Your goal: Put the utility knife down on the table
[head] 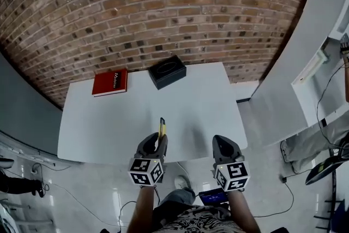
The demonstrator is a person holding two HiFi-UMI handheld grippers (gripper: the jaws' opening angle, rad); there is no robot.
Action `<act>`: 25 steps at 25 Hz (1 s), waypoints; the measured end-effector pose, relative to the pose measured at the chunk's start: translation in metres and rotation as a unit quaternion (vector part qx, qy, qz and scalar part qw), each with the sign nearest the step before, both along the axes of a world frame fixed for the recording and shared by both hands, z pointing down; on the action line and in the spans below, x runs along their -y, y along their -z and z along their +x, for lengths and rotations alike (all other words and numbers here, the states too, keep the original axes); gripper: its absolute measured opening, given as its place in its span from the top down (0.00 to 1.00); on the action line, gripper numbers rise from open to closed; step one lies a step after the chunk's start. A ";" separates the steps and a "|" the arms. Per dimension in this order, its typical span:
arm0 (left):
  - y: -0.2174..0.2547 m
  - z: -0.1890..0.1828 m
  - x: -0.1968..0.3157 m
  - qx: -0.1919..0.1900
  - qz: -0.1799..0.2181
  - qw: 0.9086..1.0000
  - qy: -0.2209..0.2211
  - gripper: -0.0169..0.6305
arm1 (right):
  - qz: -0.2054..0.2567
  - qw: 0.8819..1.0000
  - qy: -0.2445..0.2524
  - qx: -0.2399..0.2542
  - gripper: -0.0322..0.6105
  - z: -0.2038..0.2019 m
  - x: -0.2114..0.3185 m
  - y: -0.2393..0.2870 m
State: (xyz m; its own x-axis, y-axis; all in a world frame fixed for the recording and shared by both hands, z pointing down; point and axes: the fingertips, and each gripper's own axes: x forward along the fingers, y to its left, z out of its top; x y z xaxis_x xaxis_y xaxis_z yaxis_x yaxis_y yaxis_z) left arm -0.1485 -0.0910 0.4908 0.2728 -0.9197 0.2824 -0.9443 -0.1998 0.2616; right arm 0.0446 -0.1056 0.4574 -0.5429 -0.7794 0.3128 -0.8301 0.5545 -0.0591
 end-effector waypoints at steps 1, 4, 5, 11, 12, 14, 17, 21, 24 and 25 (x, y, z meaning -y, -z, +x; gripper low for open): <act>-0.002 -0.002 0.009 0.000 -0.002 1.000 -0.003 0.79 | -0.002 1.000 -0.005 0.001 0.95 -0.002 0.009 -0.002; -0.005 -0.008 0.030 -0.002 -0.005 1.000 -0.009 0.79 | -0.008 1.000 -0.019 0.010 0.95 -0.004 0.026 -0.004; -0.005 -0.009 0.034 -0.003 -0.005 1.000 -0.011 0.79 | -0.009 1.000 -0.023 0.013 0.95 -0.003 0.029 -0.005; 0.002 -0.008 0.052 -0.006 0.004 1.000 -0.023 0.79 | -0.001 0.999 -0.038 0.013 0.95 0.002 0.043 0.001; 0.003 -0.008 0.054 -0.007 0.006 1.000 -0.024 0.79 | 0.001 0.999 -0.040 0.013 0.95 0.003 0.045 0.003; 0.007 -0.008 0.058 -0.007 0.010 1.000 -0.025 0.79 | 0.003 0.999 -0.042 0.014 0.95 0.003 0.049 0.004; 0.008 -0.010 0.064 -0.002 0.011 1.000 -0.022 0.79 | 0.003 0.999 -0.037 0.012 0.95 0.001 0.052 0.004; 0.008 -0.008 0.073 -0.006 0.008 1.000 -0.017 0.79 | 0.005 0.999 -0.031 0.018 0.95 0.004 0.058 0.008; 0.005 -0.001 0.075 0.000 0.003 1.000 -0.020 0.79 | 0.004 0.999 -0.028 0.032 0.95 0.009 0.066 0.010; 0.002 0.001 0.076 0.004 0.000 1.000 -0.021 0.79 | 0.000 0.999 -0.027 0.037 0.95 0.011 0.068 0.008</act>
